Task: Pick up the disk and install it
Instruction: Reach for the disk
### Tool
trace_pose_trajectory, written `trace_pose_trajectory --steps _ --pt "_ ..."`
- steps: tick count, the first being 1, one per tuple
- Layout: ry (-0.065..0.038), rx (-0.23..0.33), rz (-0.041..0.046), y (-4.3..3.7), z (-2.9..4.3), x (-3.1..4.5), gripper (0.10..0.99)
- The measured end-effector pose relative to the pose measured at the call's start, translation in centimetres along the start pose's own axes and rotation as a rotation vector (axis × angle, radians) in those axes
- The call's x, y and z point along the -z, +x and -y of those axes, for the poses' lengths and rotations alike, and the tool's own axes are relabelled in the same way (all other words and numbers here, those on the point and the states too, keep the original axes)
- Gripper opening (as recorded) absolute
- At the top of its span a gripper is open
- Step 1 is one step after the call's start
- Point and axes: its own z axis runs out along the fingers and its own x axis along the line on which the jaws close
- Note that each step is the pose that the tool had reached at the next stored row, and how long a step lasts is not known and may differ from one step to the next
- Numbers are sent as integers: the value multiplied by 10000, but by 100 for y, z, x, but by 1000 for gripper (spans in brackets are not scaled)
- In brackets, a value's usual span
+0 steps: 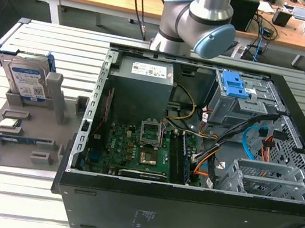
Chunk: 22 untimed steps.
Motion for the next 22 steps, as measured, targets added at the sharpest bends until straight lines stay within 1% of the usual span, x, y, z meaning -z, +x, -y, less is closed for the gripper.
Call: trace_pose_trajectory --steps 3,7,22 --pt "0 0 -1 48 4 2 106" --pt "0 -1 0 144 10 4 106" --pt "0 0 0 406 25 10 106"
